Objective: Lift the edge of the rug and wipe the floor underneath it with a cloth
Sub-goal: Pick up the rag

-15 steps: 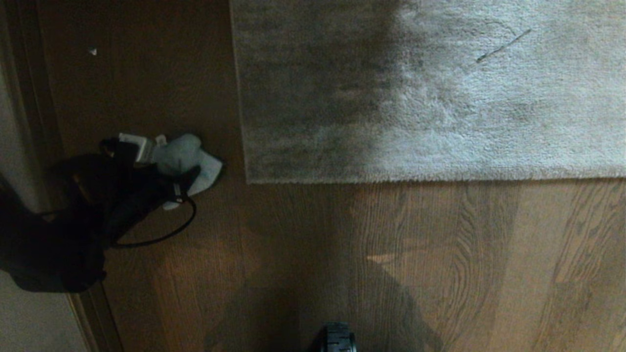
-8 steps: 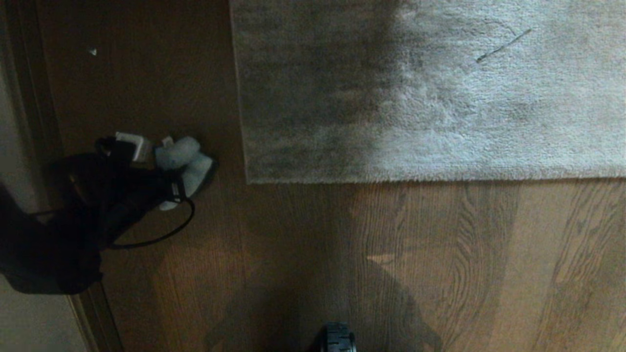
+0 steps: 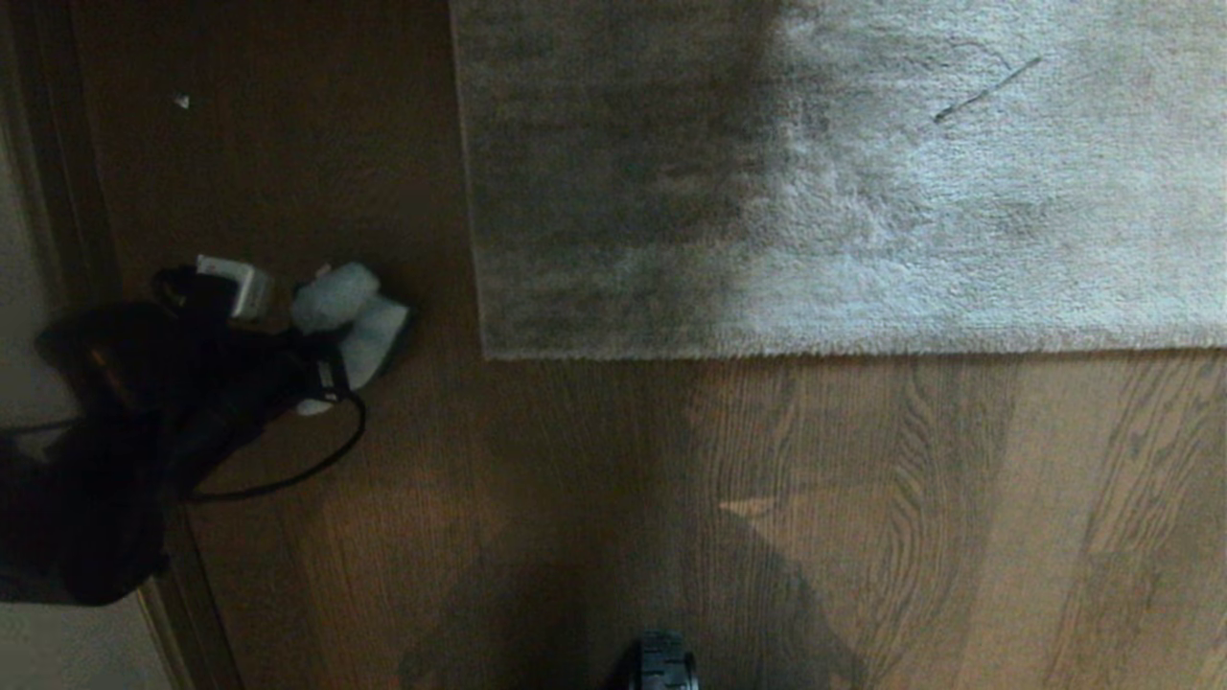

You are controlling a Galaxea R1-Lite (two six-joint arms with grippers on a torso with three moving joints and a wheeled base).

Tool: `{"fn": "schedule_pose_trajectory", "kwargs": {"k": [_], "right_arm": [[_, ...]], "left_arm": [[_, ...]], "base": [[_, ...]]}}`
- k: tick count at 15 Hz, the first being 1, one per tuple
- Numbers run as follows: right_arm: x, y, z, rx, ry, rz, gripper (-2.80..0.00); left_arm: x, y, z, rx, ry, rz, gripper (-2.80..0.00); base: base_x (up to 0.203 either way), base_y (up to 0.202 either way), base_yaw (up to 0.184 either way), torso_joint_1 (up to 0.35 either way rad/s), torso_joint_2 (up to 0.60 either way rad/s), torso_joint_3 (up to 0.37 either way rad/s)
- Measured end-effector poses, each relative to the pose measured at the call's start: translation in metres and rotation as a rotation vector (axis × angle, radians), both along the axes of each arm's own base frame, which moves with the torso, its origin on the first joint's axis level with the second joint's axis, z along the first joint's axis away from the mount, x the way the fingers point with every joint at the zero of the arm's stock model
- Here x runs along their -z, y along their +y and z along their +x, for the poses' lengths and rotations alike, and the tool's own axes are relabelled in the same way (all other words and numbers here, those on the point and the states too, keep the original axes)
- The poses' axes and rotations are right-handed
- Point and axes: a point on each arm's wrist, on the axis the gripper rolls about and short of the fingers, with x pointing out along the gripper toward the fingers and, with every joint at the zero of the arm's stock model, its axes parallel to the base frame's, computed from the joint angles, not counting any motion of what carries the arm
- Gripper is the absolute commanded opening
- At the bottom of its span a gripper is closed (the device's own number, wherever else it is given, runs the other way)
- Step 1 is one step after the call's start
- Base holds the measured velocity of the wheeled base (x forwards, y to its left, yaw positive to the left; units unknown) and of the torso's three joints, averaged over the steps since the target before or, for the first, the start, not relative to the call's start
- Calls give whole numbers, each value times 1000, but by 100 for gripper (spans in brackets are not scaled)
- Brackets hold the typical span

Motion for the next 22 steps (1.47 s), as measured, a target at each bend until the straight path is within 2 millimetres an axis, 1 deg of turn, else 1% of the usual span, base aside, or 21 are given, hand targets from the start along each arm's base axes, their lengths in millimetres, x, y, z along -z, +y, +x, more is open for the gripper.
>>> {"fn": "schedule_pose_trajectory", "kwargs": {"k": [4,9,20,22], "right_arm": [[0,0,0,0,0,0,-280],[0,0,0,0,0,0,-280],[0,0,0,0,0,0,-280],[0,0,0,0,0,0,-280]], "left_arm": [[-6,1,-26,-6,-5,-2,-280],[-9,0,-67,-9,-2,0,-280],[6,-2,-160,1,11,-12,-280],[5,-2,-171,5,1,-26,-280]], "base": [[0,0,0,0,0,0],[0,0,0,0,0,0],[0,0,0,0,0,0],[0,0,0,0,0,0]]}}
